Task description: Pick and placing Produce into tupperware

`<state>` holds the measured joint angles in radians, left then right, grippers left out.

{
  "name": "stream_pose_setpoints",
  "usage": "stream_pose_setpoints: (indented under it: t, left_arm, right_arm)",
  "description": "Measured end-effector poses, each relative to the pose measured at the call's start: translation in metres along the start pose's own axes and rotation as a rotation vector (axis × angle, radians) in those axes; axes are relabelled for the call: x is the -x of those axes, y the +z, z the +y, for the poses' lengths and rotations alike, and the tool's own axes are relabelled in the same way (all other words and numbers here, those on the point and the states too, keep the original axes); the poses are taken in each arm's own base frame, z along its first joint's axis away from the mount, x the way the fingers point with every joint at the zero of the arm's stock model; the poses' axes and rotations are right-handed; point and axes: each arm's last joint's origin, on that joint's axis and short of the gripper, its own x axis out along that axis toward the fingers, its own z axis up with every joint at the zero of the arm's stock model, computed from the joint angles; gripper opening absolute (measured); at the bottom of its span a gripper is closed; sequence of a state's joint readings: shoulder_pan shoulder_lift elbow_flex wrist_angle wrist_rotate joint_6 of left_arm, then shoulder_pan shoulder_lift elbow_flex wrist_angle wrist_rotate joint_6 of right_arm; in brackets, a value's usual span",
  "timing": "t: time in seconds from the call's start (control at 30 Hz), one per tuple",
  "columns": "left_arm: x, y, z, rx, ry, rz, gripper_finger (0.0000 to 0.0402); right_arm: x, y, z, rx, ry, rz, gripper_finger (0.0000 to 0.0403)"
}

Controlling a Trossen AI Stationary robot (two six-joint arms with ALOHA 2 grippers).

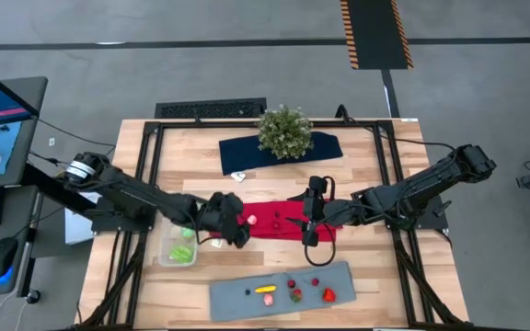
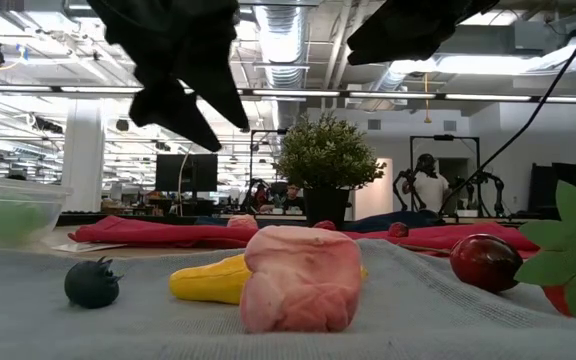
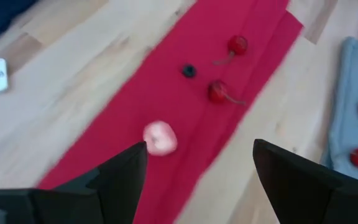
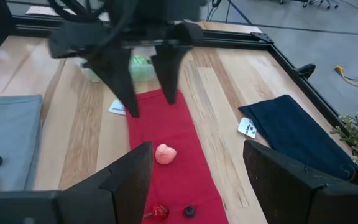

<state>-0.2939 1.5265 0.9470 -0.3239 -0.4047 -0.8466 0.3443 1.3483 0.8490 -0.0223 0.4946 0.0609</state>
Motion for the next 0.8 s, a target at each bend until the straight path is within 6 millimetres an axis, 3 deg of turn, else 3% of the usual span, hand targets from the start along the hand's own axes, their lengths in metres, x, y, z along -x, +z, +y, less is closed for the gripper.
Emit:
stream_pose_setpoints:
  t: [0.37, 0.8]
  left_arm:
    - [-0.036, 0.014, 0.021, -0.018, 0.008, 0.075, 0.0283]
    - [-0.058, 0.009, 0.026, -0.037, 0.019, 0.133, 0.0283]
  right_arm:
    - [0.0, 0.0, 0.0, -0.001, 0.0, -0.002, 0.0275]
    - [0.0, 0.0, 0.0, -0.001, 0.0, -0.002, 0.0275]
